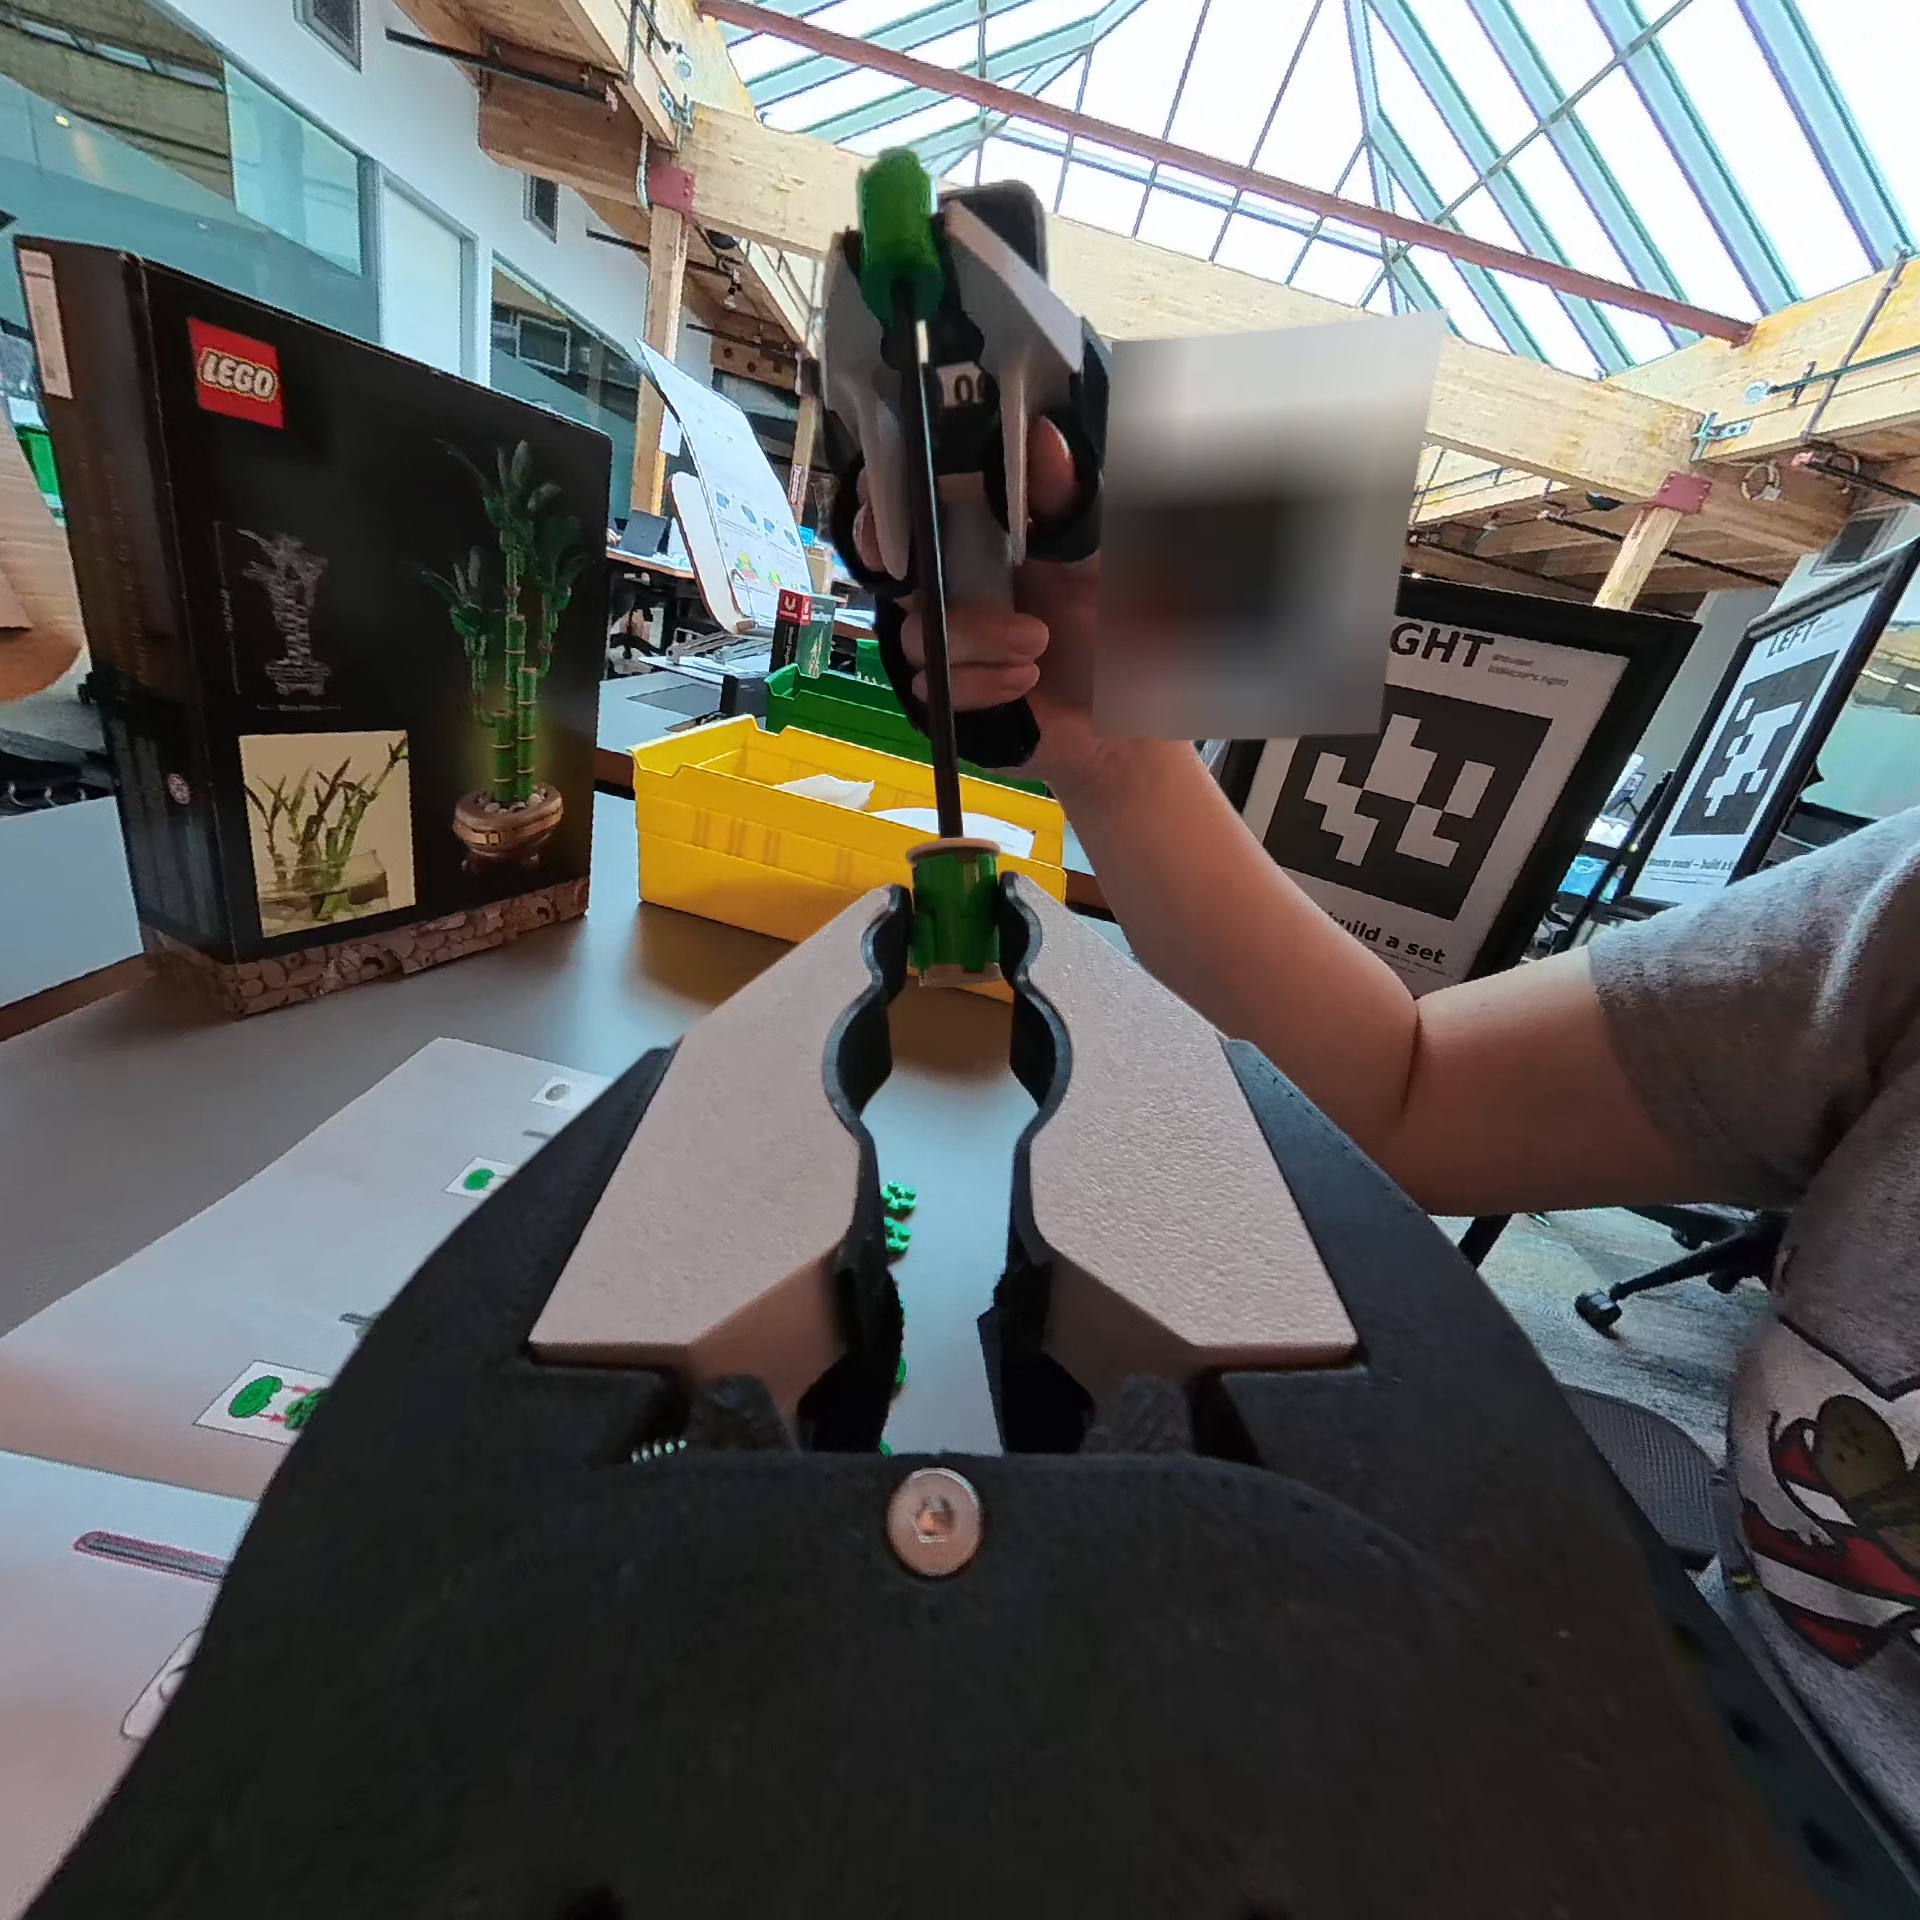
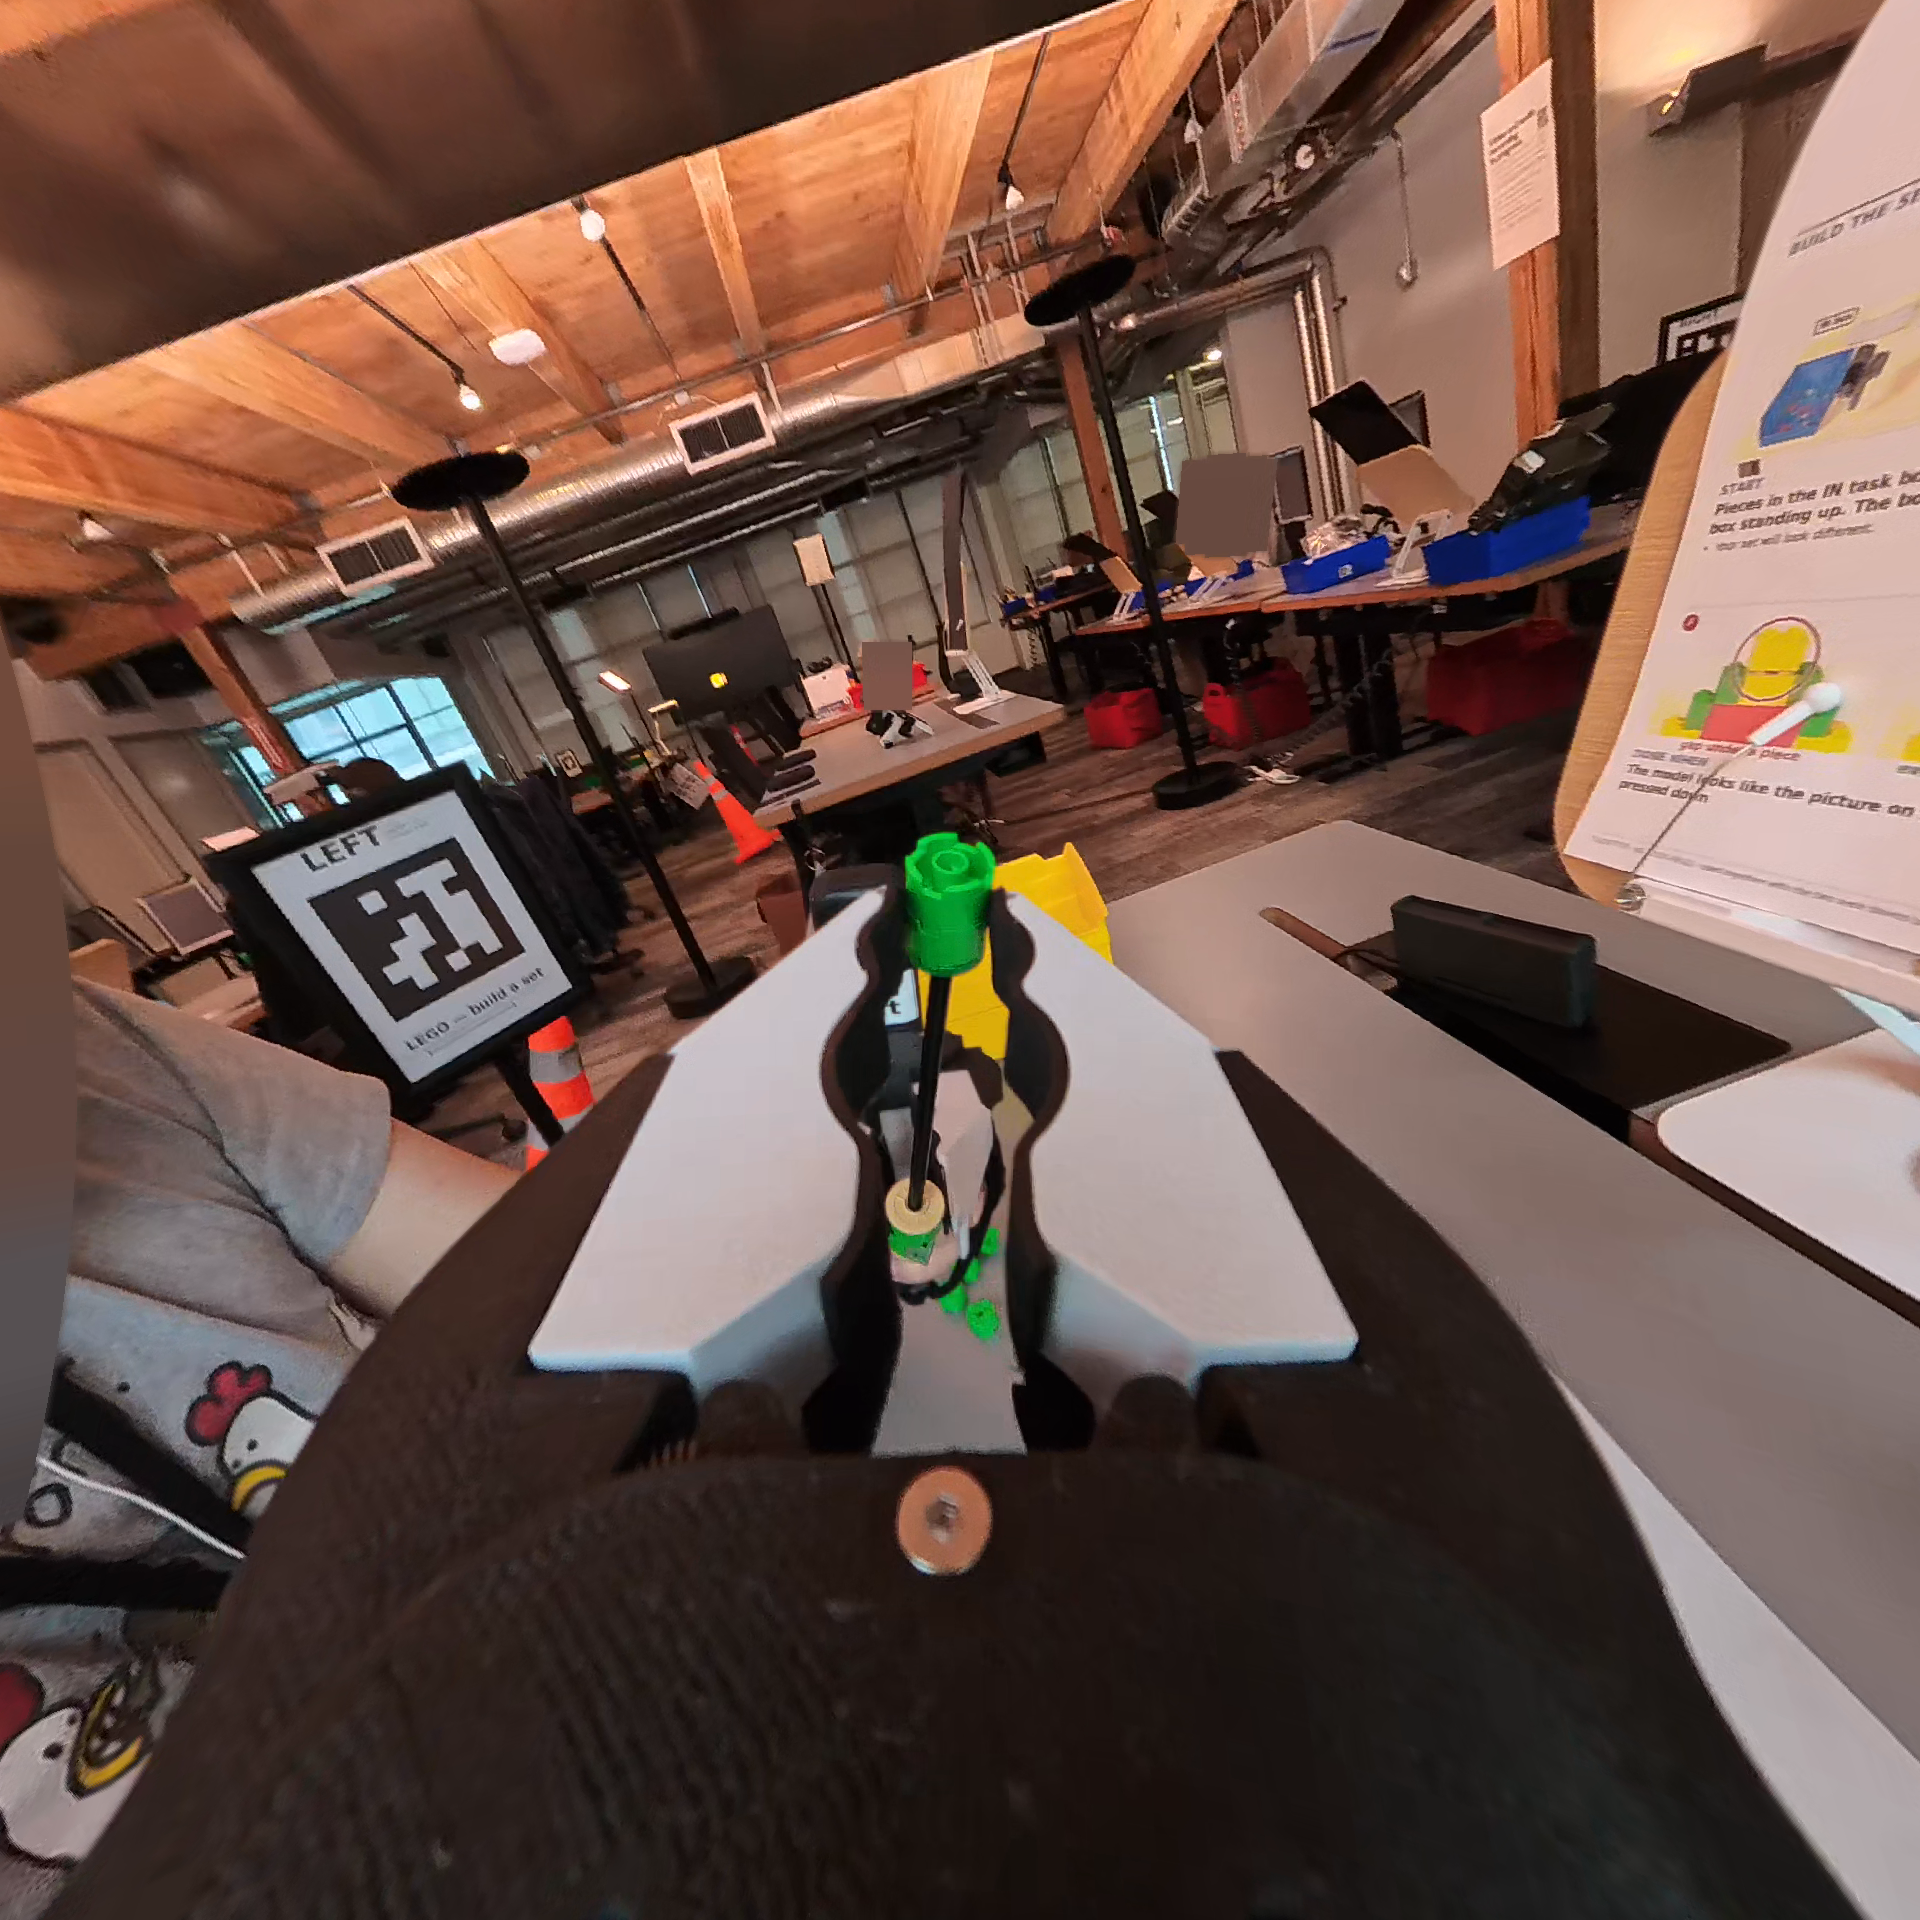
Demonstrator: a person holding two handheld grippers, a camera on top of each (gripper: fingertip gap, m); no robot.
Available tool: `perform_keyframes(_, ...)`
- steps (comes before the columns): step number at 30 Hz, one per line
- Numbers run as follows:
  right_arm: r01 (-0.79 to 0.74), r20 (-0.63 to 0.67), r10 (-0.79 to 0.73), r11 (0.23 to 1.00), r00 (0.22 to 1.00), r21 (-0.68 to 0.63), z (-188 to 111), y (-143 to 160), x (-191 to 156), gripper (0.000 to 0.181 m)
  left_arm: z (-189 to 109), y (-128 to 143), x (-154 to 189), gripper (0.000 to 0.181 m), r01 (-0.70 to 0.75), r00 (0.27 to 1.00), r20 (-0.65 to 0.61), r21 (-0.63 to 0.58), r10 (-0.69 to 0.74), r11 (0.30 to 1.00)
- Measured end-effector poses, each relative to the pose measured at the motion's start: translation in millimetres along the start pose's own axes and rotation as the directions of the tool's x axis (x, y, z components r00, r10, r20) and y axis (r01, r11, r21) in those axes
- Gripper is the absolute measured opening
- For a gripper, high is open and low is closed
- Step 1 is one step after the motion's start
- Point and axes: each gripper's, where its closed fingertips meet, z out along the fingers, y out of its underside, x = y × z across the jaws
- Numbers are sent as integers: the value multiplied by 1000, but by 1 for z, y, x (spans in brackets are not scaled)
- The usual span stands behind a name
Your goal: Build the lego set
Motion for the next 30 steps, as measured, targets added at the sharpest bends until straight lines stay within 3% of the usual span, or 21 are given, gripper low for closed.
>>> perform_keyframes(8,63,-31,-65,997,997,-39,0,3,-2,14,-1,2,2,14,18,1000,-24,-26,-19,1000)
perform_keyframes(16,148,134,-138,987,981,-67,-4,8,-30,14,3,11,27,14,100,970,-212,-87,-116,991)
perform_keyframes(21,-45,82,54,992,995,-117,-3,16,-11,14,6,19,34,14,159,946,-262,-146,-193,976)
perform_keyframes(25,-151,16,154,983,988,-106,-5,19,8,14,5,18,22,14,228,943,-216,-136,-254,964)
perform_keyframes(30,-107,14,109,989,994,-97,-13,15,7,14,-2,5,15,13,305,921,-226,-84,-316,949)
